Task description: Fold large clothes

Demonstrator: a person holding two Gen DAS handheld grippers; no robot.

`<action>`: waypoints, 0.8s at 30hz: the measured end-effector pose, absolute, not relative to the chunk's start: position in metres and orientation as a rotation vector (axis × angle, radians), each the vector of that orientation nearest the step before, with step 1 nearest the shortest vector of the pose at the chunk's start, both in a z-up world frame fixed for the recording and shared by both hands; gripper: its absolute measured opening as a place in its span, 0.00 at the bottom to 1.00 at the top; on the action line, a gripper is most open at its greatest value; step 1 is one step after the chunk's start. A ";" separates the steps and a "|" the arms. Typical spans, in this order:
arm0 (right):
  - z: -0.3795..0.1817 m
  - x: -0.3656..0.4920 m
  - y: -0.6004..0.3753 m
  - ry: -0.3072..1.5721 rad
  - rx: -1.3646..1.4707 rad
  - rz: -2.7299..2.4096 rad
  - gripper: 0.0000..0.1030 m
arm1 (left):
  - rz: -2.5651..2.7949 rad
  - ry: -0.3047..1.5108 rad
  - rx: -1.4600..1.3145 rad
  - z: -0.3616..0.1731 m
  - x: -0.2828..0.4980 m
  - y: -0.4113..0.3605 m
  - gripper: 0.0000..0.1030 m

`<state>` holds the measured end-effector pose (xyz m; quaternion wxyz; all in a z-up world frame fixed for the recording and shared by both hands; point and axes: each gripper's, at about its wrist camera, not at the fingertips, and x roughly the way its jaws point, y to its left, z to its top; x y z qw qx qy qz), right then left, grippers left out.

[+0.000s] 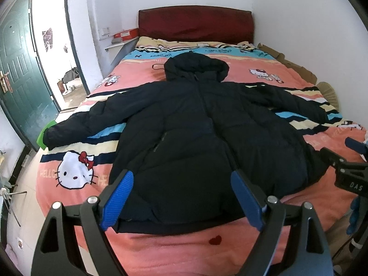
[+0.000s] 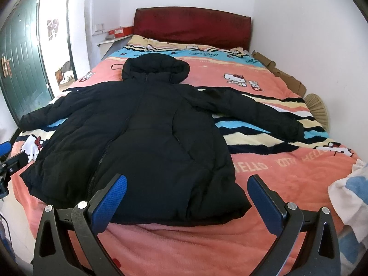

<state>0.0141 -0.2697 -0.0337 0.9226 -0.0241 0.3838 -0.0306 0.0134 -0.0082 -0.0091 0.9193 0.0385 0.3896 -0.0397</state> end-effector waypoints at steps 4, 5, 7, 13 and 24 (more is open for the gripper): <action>-0.037 0.017 -0.272 0.792 -0.033 -0.040 0.99 | -0.089 0.803 0.086 -0.012 0.015 -0.010 0.85; -0.038 0.017 -0.272 0.793 -0.031 -0.038 0.99 | -0.090 0.803 0.086 -0.012 0.016 -0.011 0.85; -0.039 0.018 -0.272 0.793 -0.031 -0.034 0.99 | -0.086 0.801 0.088 -0.013 0.016 -0.011 0.85; -0.043 0.024 -0.274 0.799 -0.022 -0.026 0.99 | -0.094 0.821 0.093 -0.018 0.023 -0.012 0.85; -0.060 0.042 -0.282 0.804 0.005 -0.023 1.00 | -0.212 0.889 0.029 -0.029 0.056 -0.008 0.85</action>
